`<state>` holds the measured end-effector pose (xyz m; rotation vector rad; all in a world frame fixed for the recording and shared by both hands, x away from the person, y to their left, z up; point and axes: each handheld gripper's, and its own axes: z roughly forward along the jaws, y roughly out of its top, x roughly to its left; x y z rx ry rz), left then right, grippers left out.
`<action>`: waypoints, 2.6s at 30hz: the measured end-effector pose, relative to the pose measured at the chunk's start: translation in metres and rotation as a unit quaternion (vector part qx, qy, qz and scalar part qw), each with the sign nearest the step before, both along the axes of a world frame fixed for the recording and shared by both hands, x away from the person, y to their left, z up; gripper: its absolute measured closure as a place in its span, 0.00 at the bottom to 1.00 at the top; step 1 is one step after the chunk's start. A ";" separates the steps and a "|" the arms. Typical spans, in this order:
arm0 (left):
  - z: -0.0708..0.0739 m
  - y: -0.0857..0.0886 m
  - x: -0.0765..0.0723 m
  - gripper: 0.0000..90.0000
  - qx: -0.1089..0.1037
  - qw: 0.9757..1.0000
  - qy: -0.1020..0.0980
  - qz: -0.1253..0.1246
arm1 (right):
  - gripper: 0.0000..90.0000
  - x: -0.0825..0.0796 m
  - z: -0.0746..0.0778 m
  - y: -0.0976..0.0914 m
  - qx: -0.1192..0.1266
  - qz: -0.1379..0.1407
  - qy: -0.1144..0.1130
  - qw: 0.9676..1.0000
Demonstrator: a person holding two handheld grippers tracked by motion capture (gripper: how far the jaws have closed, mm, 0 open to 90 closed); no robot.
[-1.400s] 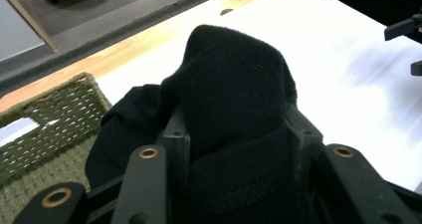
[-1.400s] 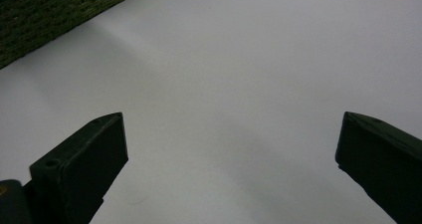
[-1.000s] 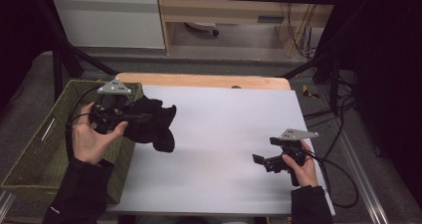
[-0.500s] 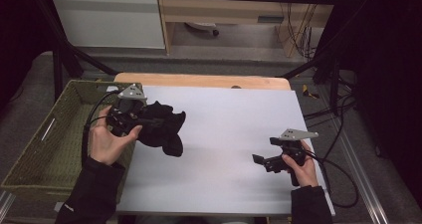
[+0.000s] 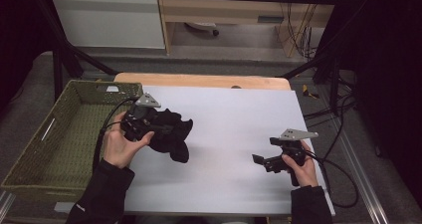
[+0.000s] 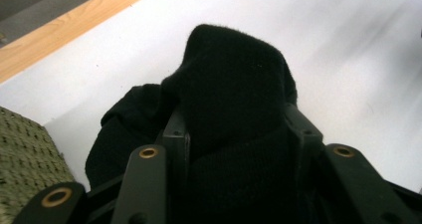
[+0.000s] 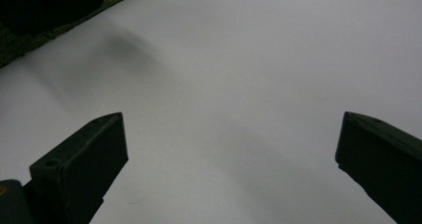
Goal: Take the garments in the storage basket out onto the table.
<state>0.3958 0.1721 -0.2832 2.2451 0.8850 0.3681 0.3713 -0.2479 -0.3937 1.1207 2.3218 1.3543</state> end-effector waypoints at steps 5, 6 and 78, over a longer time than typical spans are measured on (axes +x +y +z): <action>-0.009 -0.007 0.001 0.62 0.008 1.000 0.007 -0.004 | 0.01 0.000 0.000 0.000 0.000 0.000 0.000 1.000; -0.011 -0.008 0.001 0.62 0.011 1.000 0.007 -0.004 | 0.01 0.000 0.000 0.000 0.000 0.000 0.000 1.000; -0.045 -0.029 -0.022 0.14 0.030 0.999 0.010 -0.017 | 0.01 -0.001 0.001 -0.001 0.001 -0.001 -0.001 1.000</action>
